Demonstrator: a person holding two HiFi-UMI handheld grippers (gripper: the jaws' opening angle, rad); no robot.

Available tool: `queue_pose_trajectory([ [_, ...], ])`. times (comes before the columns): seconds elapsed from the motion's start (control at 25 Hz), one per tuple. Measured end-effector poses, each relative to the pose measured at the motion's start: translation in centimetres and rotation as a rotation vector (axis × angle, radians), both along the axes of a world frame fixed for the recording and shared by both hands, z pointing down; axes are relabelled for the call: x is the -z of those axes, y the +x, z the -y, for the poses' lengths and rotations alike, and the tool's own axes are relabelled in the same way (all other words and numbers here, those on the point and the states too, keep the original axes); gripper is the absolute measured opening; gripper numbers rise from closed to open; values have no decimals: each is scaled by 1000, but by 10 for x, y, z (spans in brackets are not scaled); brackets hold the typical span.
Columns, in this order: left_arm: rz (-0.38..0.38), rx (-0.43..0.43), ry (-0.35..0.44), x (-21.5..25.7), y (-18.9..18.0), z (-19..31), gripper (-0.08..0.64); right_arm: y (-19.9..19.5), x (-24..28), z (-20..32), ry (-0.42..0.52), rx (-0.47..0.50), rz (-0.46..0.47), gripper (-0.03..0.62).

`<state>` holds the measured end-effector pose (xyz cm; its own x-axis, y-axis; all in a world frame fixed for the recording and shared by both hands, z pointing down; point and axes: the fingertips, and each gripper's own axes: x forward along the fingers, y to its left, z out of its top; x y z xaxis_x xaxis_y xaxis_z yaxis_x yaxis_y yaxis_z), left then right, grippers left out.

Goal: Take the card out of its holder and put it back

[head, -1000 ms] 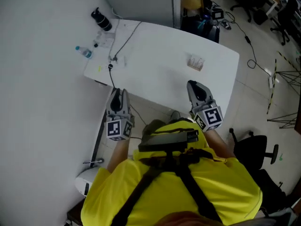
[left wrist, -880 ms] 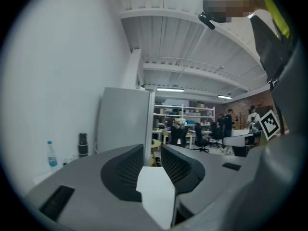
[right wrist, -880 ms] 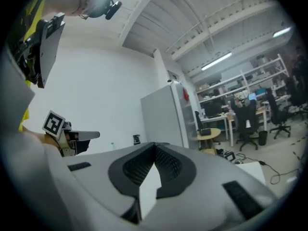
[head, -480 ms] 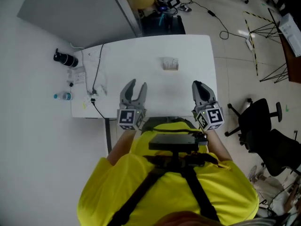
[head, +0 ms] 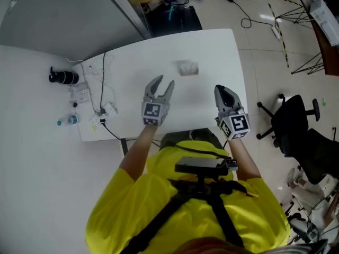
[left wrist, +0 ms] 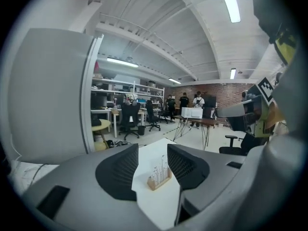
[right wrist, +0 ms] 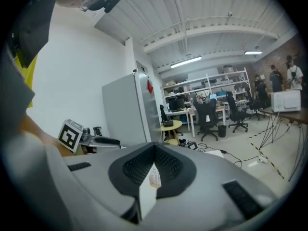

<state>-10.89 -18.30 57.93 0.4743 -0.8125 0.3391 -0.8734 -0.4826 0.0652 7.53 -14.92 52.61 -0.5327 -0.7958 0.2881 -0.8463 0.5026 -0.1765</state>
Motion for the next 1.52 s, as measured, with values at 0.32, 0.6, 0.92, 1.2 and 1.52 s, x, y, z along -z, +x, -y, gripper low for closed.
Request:
queue_pose_trajectory([
  [0.32,43,-325,-56,-106,42,63,208,-13,-67,17,-51,63,-38,6],
  [0.6,-40,-583,-120,-153,68,80,207,-15,-126,32,-75,85,-64,6],
  [0.92,-92,-720,-67,-152,78,80,37,-30,-145,20,-122,124,-24,6],
  [1.2,-160,-715,-33,-139,79,76,15,-33,-153,17,-136,134,-12,6],
  [1.52,-148,-687,65,-58,66,89,15,-20,-112,26,-86,101,-12,6],
])
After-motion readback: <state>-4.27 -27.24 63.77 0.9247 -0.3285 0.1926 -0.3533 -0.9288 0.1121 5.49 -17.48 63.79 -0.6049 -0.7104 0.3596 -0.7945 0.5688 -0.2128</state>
